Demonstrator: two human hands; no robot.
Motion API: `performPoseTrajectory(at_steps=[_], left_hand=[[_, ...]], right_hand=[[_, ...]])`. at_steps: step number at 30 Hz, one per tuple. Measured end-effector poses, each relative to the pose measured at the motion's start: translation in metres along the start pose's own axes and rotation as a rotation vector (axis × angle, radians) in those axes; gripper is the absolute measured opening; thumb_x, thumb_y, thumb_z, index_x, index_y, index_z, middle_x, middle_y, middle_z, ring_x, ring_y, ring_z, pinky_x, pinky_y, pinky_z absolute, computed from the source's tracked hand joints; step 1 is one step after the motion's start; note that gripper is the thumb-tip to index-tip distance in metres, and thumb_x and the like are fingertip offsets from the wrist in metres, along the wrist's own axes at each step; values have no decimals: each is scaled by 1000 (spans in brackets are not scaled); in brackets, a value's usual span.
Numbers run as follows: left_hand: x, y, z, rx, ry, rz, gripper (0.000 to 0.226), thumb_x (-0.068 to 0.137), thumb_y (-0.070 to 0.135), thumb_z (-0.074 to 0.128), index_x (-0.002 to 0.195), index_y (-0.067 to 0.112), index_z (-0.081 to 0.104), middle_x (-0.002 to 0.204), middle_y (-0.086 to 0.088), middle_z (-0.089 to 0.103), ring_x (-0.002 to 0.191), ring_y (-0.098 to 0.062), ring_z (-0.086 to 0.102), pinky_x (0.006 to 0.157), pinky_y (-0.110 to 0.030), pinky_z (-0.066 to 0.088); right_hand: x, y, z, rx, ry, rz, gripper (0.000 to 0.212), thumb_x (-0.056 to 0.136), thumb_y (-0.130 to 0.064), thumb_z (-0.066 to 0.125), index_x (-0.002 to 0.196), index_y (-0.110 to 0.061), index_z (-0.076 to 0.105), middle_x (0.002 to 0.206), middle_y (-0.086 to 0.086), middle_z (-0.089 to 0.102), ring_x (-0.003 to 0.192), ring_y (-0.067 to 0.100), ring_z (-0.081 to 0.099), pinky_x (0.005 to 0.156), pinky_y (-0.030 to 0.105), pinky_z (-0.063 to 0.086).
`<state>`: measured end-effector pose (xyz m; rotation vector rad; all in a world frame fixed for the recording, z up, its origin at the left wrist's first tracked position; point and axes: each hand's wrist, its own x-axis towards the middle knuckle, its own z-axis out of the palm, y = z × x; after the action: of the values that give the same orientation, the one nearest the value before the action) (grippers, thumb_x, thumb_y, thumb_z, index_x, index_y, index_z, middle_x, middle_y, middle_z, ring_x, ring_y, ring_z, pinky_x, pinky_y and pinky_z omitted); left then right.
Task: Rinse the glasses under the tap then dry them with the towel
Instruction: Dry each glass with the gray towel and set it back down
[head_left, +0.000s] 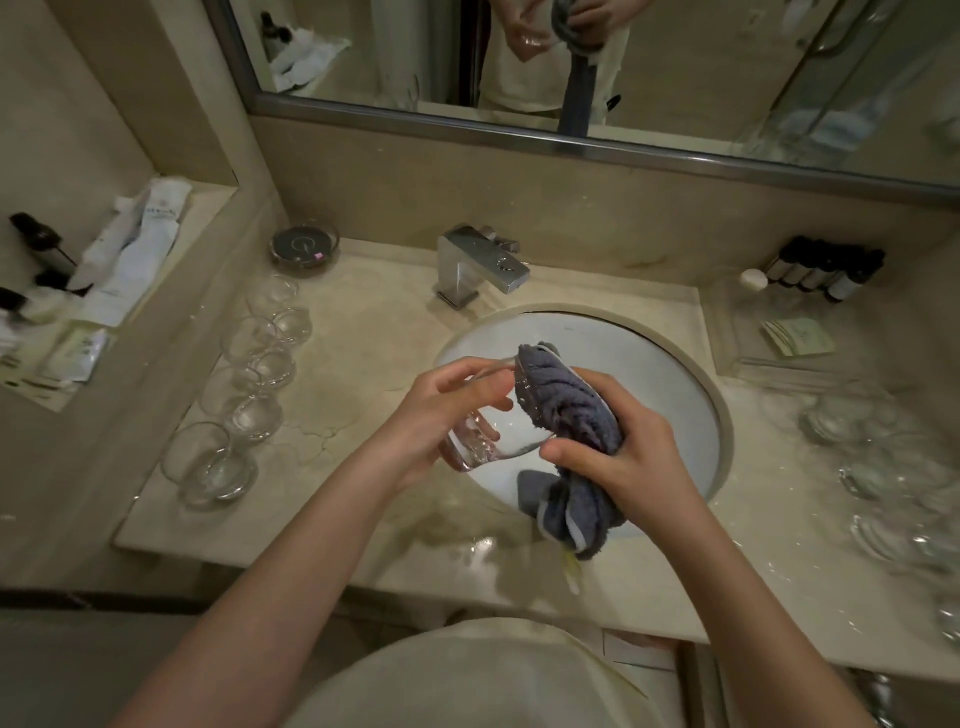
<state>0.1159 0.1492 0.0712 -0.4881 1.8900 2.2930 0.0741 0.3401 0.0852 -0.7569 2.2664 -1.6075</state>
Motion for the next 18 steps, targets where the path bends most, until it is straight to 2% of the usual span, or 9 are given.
performPoseTrajectory(at_steps=[2, 6, 11, 13, 16, 18], left_hand=[[0, 1, 3, 30, 2, 0, 41, 55, 58, 75, 89, 34, 76, 82, 0, 71, 64, -23, 63, 73, -43, 43], [-2, 1, 7, 38, 18, 7, 50, 51, 57, 74, 88, 24, 73, 75, -1, 70, 60, -12, 65, 59, -28, 51], [-3, -2, 8, 61, 26, -18, 48, 52, 61, 74, 85, 27, 75, 82, -6, 70, 64, -26, 61, 67, -36, 46], [-4, -5, 10, 71, 19, -6, 49, 53, 60, 75, 88, 25, 75, 83, -6, 71, 70, -27, 60, 71, -39, 45], [-4, -3, 17, 107, -58, 13, 38, 56, 44, 84, 86, 23, 76, 84, -1, 74, 76, -18, 68, 72, -28, 52], [-5, 1, 25, 145, -115, 9, 34, 56, 30, 88, 86, 21, 76, 81, 4, 75, 80, -9, 70, 71, -17, 52]], right_hand=[[1, 0, -7, -12, -45, 16, 59, 55, -54, 75, 110, -46, 57, 95, -29, 66, 88, -5, 63, 77, 8, 43], [3, -2, -19, -41, -129, 32, 58, 51, -56, 77, 105, -48, 60, 93, -25, 68, 87, -3, 63, 76, 10, 44], [2, -1, -25, -66, -191, 21, 49, 51, -57, 79, 96, -62, 62, 92, -12, 71, 85, 4, 65, 76, 17, 49], [1, 0, -27, -78, -213, 40, 47, 50, -58, 79, 94, -60, 63, 88, -12, 72, 82, 2, 65, 73, 17, 49], [0, 0, -22, -135, -321, 51, 41, 54, -53, 83, 92, -50, 65, 88, -10, 73, 83, 7, 68, 76, 25, 54], [-3, 0, -16, -155, -377, 45, 38, 59, -37, 90, 88, -46, 66, 88, -9, 74, 84, 6, 69, 79, 25, 54]])
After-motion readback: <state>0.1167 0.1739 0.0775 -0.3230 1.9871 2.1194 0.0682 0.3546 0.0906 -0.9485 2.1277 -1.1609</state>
